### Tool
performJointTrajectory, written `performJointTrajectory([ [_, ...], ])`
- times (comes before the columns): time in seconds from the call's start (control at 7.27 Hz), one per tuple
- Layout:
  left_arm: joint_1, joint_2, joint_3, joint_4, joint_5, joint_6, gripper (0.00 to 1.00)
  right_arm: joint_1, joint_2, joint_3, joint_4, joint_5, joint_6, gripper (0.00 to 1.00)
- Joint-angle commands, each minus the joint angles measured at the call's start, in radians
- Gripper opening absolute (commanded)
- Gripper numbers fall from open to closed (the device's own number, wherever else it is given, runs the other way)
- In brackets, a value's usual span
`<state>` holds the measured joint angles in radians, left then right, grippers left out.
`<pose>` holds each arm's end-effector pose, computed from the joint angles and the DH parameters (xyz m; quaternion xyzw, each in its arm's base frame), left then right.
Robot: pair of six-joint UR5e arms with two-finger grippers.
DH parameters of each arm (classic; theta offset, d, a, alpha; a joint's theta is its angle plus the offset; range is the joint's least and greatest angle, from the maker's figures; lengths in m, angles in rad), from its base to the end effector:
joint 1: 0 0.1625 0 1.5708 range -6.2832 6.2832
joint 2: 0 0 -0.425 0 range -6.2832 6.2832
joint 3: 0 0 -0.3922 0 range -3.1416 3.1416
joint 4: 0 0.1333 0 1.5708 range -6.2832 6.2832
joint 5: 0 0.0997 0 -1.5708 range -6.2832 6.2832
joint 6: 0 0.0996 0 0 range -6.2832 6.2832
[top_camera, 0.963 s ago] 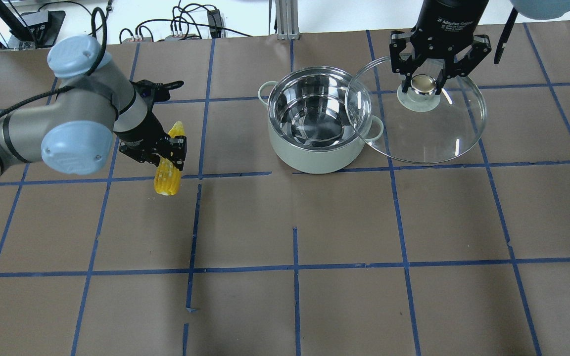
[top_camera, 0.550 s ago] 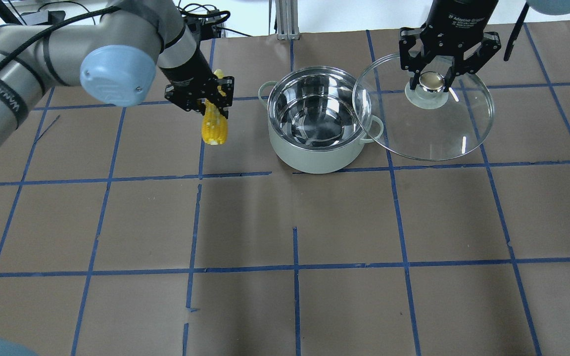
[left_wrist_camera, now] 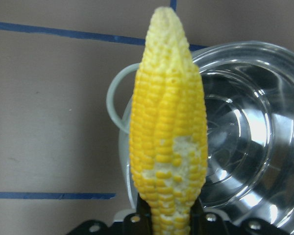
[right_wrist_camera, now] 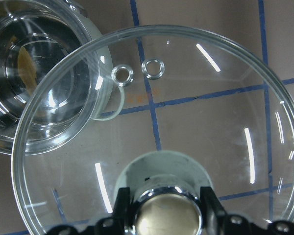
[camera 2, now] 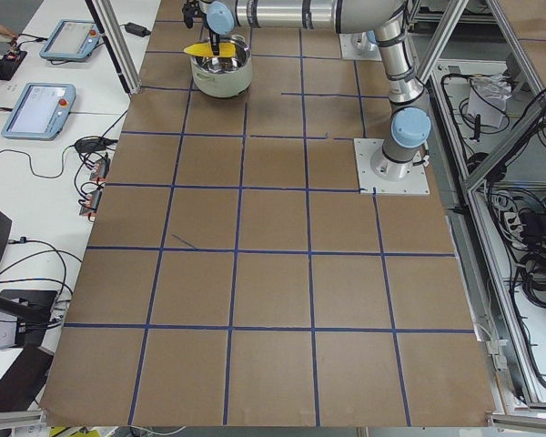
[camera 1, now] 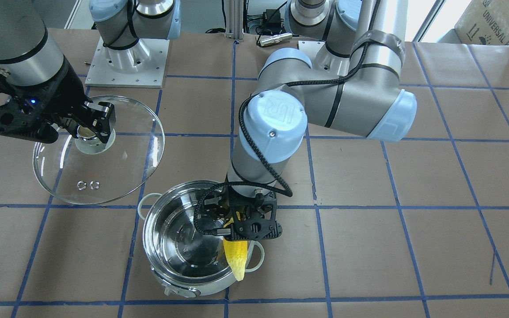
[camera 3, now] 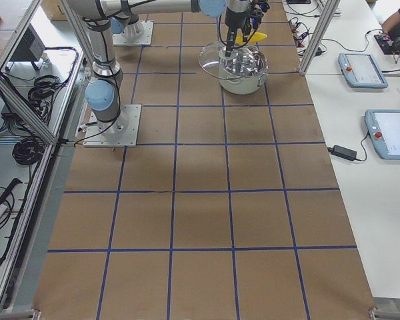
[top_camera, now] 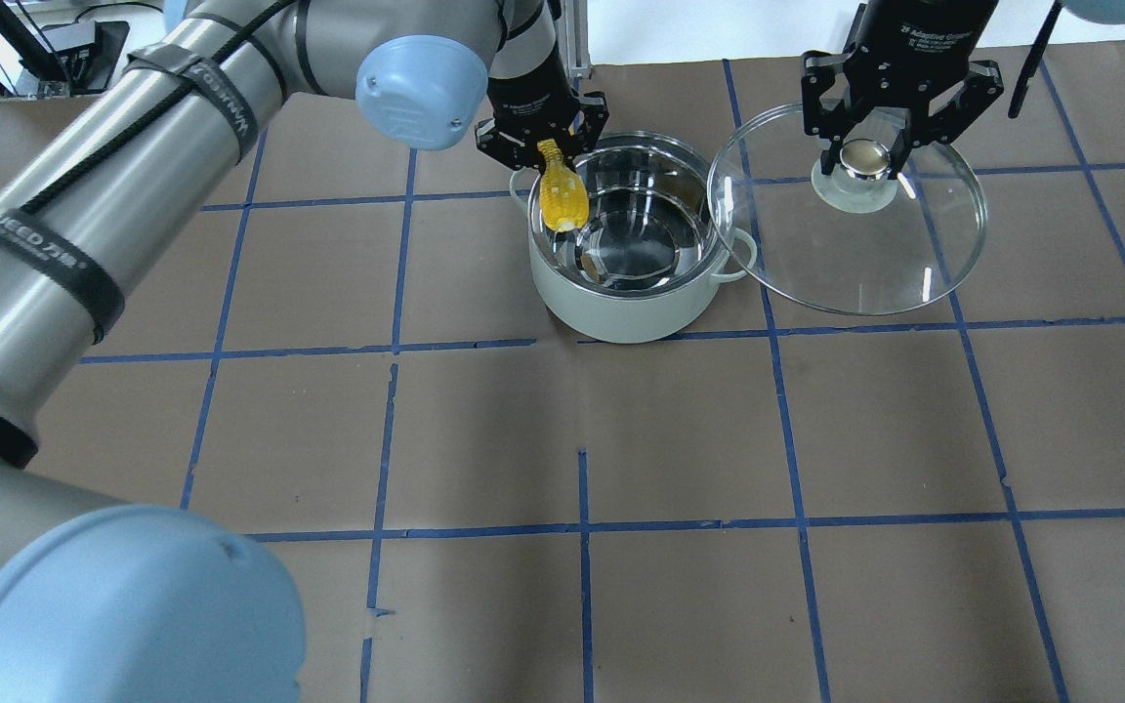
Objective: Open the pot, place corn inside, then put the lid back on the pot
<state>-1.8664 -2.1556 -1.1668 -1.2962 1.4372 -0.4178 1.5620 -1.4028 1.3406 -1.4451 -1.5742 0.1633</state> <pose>-0.3526 -0.6546 0.3574 0.0577 -0.9950 0.0205 0.0788 0.1281 -0.5568 0.5002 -0.0858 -0.9958 -0.0315 0.0041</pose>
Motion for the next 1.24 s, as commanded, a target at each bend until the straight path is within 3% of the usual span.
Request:
performJointTrajectory([
  [0.0, -0.033, -0.068, 0.044, 0.014, 0.008, -0.024, 0.16, -0.002, 0.004, -0.014, 0.000, -0.015, -0.007, 0.38],
  [0.28, -0.045, -0.114, 0.042, 0.047, 0.009, -0.019, 0.17, -0.002, 0.004, -0.018, 0.008, -0.016, -0.008, 0.38],
  [0.41, -0.053, -0.116, 0.038, 0.046, 0.011, -0.019, 0.31, -0.003, 0.005, -0.017, 0.009, -0.016, -0.010, 0.39],
  [0.55, -0.054, -0.119, 0.030, 0.045, 0.012, -0.024, 0.98, -0.011, 0.004, -0.018, 0.009, -0.016, -0.014, 0.40],
  [1.1, -0.059, -0.083, 0.032, 0.017, 0.012, -0.018, 1.00, -0.019, 0.004, -0.017, 0.009, -0.013, -0.024, 0.39],
])
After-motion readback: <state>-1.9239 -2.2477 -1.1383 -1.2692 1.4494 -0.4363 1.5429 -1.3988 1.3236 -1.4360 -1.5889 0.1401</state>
